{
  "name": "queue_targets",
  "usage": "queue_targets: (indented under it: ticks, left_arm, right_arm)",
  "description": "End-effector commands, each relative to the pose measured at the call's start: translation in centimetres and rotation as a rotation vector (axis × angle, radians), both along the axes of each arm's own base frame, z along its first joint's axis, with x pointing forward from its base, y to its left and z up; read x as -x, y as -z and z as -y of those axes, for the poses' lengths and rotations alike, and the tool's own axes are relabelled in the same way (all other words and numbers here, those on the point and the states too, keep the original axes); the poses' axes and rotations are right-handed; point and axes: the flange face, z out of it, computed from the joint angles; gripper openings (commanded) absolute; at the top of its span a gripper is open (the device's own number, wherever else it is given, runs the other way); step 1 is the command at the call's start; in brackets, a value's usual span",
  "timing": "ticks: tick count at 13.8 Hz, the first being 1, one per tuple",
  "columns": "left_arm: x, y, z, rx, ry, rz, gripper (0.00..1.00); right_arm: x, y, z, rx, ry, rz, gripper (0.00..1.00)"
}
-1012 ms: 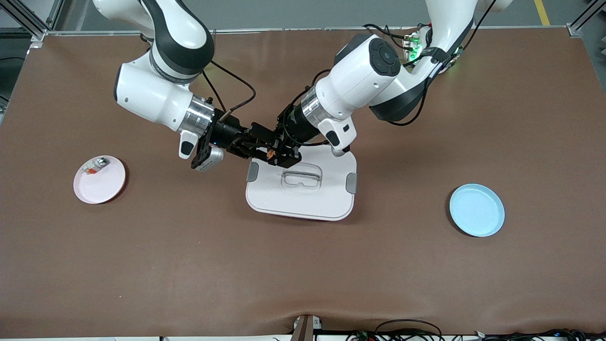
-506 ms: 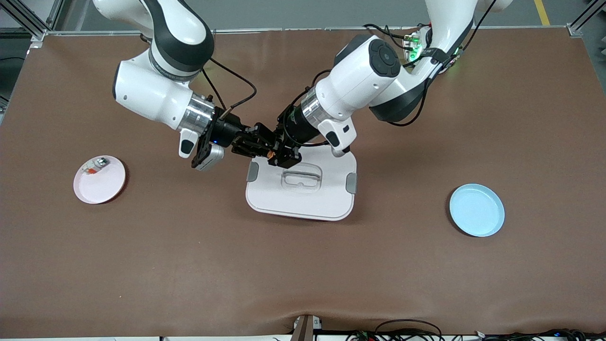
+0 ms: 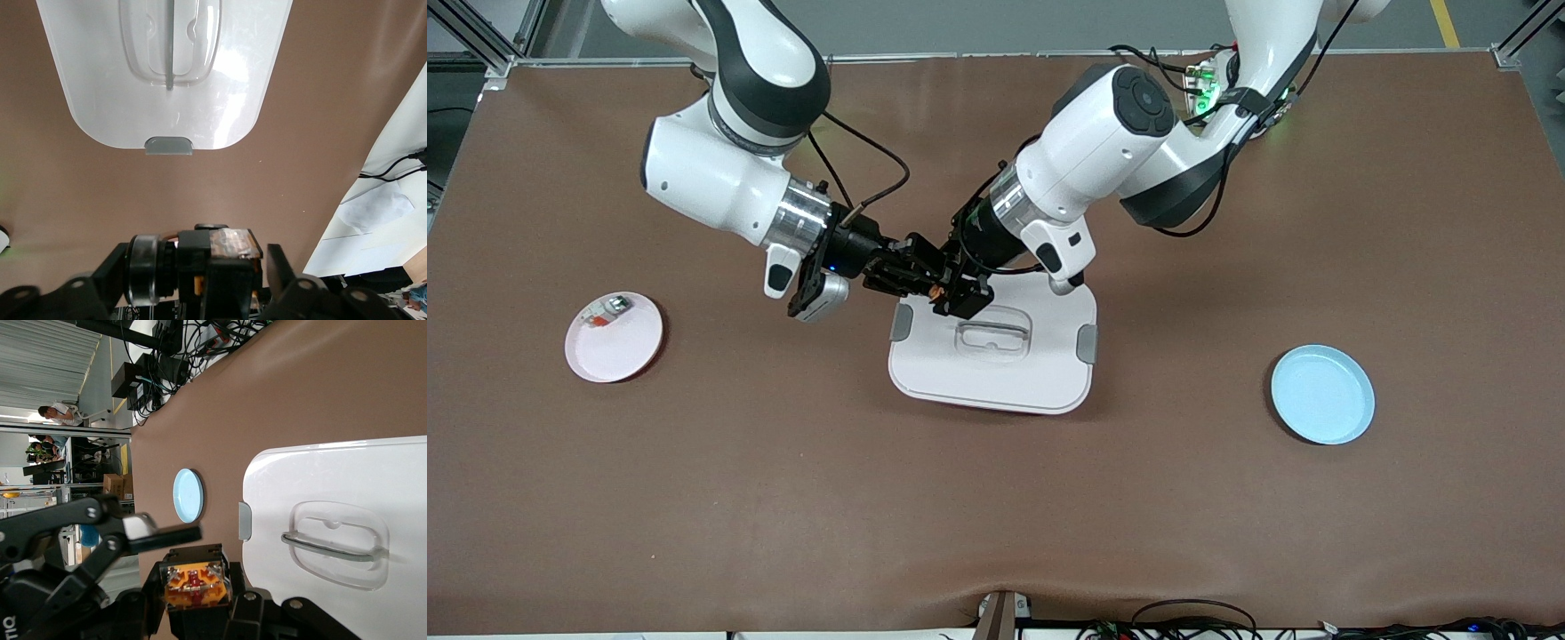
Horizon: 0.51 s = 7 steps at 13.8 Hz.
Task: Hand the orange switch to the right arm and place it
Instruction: 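Close the right gripper on the switch held by the left gripper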
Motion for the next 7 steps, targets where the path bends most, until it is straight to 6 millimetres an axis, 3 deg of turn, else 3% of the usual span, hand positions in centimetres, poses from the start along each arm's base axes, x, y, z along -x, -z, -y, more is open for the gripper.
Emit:
queue_targets:
  ticks: [1,7]
  left_arm:
    - [-0.2,-0.5,0.3,0.003,-0.001,0.022,1.00]
    - [-0.8,-1.4,-0.6,-0.012,0.015,0.068,1.00]
  right_arm:
    - [-0.7,-0.7,-0.3,-0.018,0.007,0.000,0.00]
    - [-1.9,0.8,1.3,0.072,-0.087,0.117,0.00]
